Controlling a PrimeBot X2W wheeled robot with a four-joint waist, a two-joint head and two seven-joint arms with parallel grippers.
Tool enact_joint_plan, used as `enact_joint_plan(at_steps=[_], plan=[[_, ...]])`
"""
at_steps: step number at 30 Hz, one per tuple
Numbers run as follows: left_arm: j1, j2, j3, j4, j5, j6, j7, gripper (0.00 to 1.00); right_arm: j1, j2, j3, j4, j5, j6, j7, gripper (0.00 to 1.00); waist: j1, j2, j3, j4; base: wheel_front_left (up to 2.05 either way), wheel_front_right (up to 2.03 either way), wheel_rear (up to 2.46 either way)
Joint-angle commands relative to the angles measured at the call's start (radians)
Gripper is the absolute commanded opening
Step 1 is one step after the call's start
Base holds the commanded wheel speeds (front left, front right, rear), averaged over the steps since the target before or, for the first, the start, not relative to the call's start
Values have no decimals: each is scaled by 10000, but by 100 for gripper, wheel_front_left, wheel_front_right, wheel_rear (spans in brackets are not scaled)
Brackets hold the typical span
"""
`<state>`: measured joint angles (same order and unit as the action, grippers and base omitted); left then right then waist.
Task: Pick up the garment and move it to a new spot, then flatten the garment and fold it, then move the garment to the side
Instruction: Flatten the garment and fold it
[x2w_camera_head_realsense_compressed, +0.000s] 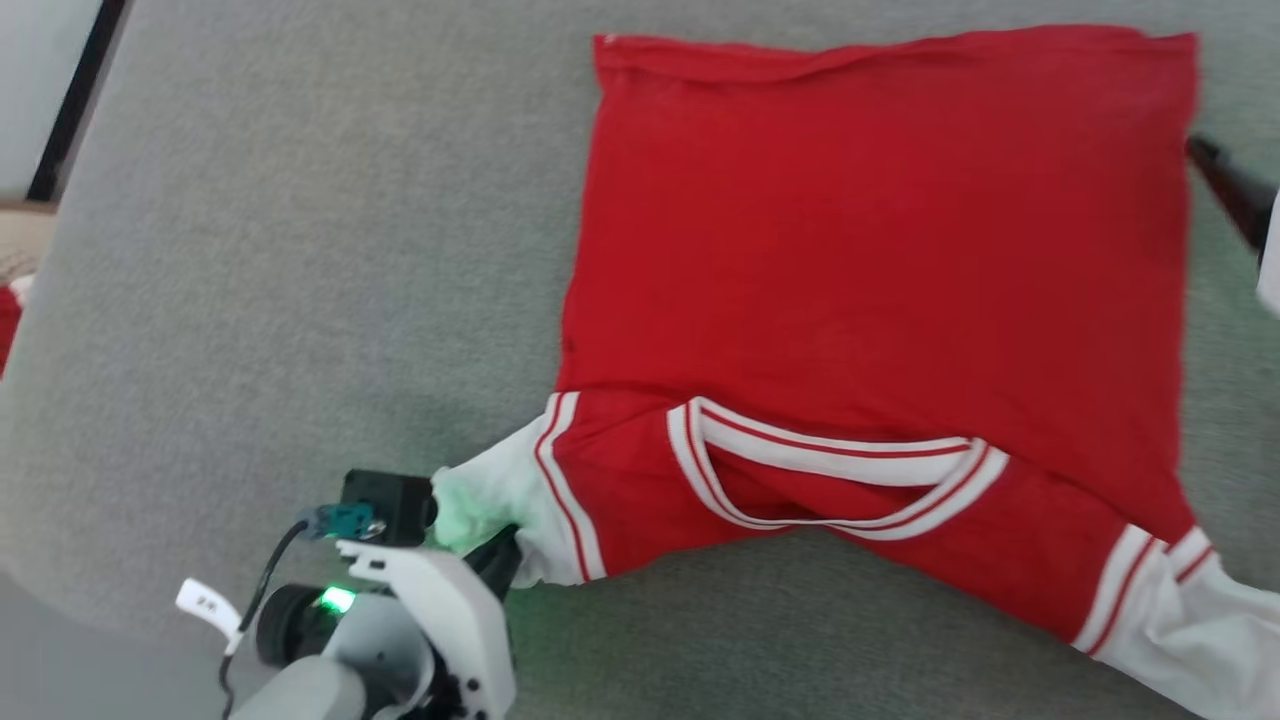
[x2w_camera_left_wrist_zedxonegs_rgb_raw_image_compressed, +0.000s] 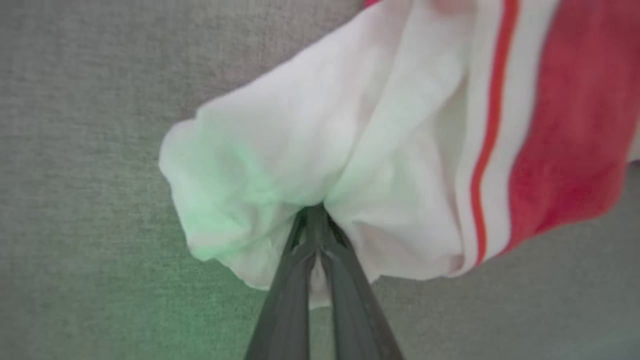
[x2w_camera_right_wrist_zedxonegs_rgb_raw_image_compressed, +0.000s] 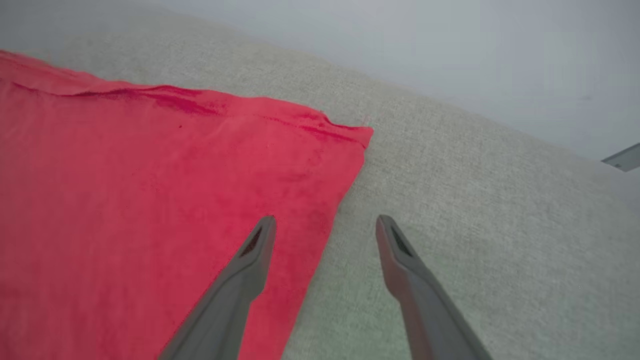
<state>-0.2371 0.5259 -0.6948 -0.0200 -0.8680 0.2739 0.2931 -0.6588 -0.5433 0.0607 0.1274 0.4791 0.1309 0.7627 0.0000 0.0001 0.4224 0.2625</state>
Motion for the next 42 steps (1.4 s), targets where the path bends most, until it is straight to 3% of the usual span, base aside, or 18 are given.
enact_joint_plan(at_steps=[1, 6, 7, 14, 15, 16, 25, 35, 42], plan=[[-202, -257, -95, 177, 39, -103, -10, 0, -404, -8, 129, 451, -77, -4, -4, 100, 0, -1, 255, 286, 0, 0, 0], [-543, -634, -348, 494, 114, -376, -86, 0, -1931, -47, 447, 2693, -313, -4, 150, 100, 0, -1, 608, 772, 0, 0, 0], [-683, -801, -452, 650, 144, -494, -87, 0, -2468, -41, 439, 3597, -469, -4, 252, 100, 0, -1, 735, 966, 0, 0, 0], [-949, -1179, -613, 1198, 84, -770, -200, 0, -3077, 456, 836, 6264, -410, 0, 1682, 100, 0, -1, 948, 1396, 0, 0, 0], [-957, -1205, -613, 1278, 70, -788, -228, 0, -2951, 503, 1184, 6421, -302, 9, 2093, 44, 0, -1, 943, 1410, 0, 0, 0], [-968, -1212, -606, 1334, 61, -786, -222, 0, -2863, 455, 1423, 6523, -222, 36, 2353, 0, 0, -1, 937, 1407, 0, 0, 0], [-918, -981, -253, 1656, -83, -673, -448, 0, -2697, -389, 2614, 5675, 674, -2, 1940, 0, 0, -1, 624, 849, 0, 0, 0], [-749, -54, 386, 1257, -155, -205, -432, 0, -1627, -1281, 3753, 2431, 2668, -2, 1668, 0, 0, -1, -94, -712, 0, 0, 0], [-404, 531, 584, 674, -245, 49, -213, 0, 197, -1754, 3443, 58, 3883, -2, 1985, 0, 0, -1, -525, -1666, 0, 0, 0]])
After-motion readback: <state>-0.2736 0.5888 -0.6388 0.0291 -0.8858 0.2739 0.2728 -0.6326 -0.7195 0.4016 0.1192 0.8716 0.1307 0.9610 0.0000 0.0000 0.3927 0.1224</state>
